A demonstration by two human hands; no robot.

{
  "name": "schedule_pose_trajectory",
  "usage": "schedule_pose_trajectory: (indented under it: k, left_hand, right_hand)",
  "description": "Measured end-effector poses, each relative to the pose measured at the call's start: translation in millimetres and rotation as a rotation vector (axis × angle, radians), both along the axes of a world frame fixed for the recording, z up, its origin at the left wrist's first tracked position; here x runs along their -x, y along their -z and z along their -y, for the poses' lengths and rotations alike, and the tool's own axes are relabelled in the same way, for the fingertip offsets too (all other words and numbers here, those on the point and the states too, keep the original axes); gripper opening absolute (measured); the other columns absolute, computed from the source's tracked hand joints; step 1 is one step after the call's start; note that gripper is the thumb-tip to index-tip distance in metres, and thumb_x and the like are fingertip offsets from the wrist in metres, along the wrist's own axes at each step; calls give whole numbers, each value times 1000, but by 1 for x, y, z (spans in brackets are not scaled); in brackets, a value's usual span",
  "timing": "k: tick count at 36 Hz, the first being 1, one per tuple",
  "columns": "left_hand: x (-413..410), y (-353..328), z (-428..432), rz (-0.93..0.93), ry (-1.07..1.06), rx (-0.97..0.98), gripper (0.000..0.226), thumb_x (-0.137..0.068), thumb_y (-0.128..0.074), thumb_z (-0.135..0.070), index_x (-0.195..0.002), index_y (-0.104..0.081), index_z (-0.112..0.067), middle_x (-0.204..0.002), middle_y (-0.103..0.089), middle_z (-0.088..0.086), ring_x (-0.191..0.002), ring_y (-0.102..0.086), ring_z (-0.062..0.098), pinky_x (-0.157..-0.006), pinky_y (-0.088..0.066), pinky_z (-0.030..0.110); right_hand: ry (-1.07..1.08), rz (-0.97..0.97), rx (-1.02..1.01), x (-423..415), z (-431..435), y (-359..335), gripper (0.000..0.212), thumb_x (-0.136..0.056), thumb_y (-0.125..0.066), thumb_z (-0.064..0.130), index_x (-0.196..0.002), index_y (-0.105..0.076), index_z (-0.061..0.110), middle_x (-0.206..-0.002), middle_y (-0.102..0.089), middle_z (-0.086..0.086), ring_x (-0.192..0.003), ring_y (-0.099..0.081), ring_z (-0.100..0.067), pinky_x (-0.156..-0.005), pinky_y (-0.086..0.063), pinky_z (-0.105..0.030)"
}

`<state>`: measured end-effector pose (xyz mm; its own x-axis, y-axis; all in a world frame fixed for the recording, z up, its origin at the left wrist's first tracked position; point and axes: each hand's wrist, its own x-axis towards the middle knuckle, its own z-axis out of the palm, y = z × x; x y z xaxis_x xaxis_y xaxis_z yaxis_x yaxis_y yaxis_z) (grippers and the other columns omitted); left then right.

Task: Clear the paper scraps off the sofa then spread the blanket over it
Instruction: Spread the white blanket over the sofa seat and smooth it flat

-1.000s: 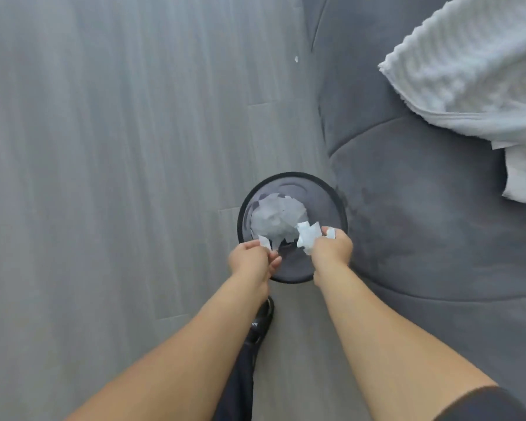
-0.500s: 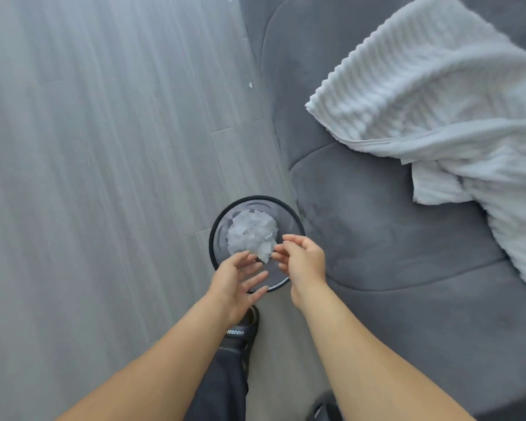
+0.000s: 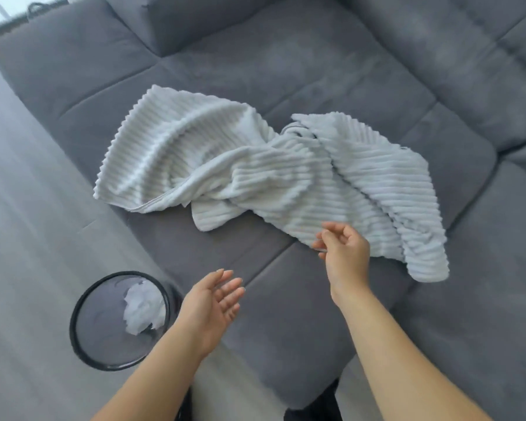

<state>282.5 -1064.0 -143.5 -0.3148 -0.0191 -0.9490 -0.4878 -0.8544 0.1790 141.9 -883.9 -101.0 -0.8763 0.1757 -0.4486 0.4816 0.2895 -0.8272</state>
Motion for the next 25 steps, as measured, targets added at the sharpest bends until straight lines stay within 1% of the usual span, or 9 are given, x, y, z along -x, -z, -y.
schedule_pose_trajectory:
  k: [3,6,9,11,13,16,18,22,25]
  left_hand:
    - [46,1,-67,0,28,33,25,-100,-57,-31,-114,-68,-14,-110,-76,8,-90,-72,20,-73,-50,32]
    - [70,7,-110,15,7,37,23,-99,-59,-29,-112,-69,-13,-111,-78,8,-89,-75,20,-72,-52,33]
    - [100,15,-178,71,16,33,22,-99,-59,-28,-112,-69,-12,-114,-77,10,-94,-75,23,-72,-53,35]
    - [116,20,-214,72,32,21,26,-99,-60,-27,-117,-69,-11,-117,-76,11,-100,-74,25,-73,-54,37]
    - [134,21,-247,49,51,0,30,-99,-62,-28,-123,-66,-12,-123,-73,12,-106,-72,28,-74,-55,39]
    - [167,10,-298,34,134,9,37,-100,-60,-35,-131,-62,-14,-128,-68,11,-111,-70,29,-77,-58,41]
    - [184,3,-318,-6,182,-26,46,-99,-57,-46,-131,-66,-13,-126,-72,11,-109,-72,31,-80,-60,42]
    - [205,-4,-329,-23,104,-129,70,-94,-49,-68,-124,-74,-9,-126,-70,20,-115,-69,38,-97,-54,50]
    - [205,-16,-329,170,84,3,72,-97,-45,-61,-138,-58,-4,-139,-60,20,-130,-55,42,-102,-43,54]
  right_hand:
    - [88,-110,-164,54,-96,6,16,-94,-59,14,-100,-66,26,-97,-70,7,-88,-68,-9,-74,-52,-27]
    - [114,-222,-400,88,-156,14,35,-89,-60,12,-121,-61,26,-122,-60,5,-110,-57,-13,-96,-48,-32]
    - [40,-75,-598,124,-220,24,63,-82,-66,26,-143,-49,25,-141,-51,-6,-127,-45,-31,-103,-43,-46]
    - [-96,150,-496,133,-242,33,78,-83,-70,41,-152,-36,28,-145,-51,-2,-131,-48,-30,-107,-42,-49]
    - [-199,276,-270,132,-254,37,72,-84,-74,42,-147,-41,28,-130,-62,6,-117,-61,-19,-96,-49,-37]
    - [-303,305,-148,133,-276,29,43,-75,-74,43,-113,-66,24,-97,-73,13,-91,-69,-9,-71,-49,-21]
    - [-372,333,-29,127,-280,14,47,-60,-68,55,-98,-71,28,-85,-76,13,-80,-72,-2,-66,-50,-18]
    - [-492,345,170,105,-291,-20,39,-63,-65,47,-99,-72,33,-91,-76,18,-82,-72,2,-63,-53,-13]
    - [-623,364,170,84,-306,-40,28,-74,-59,35,-101,-67,41,-96,-74,22,-88,-69,4,-70,-52,-11]
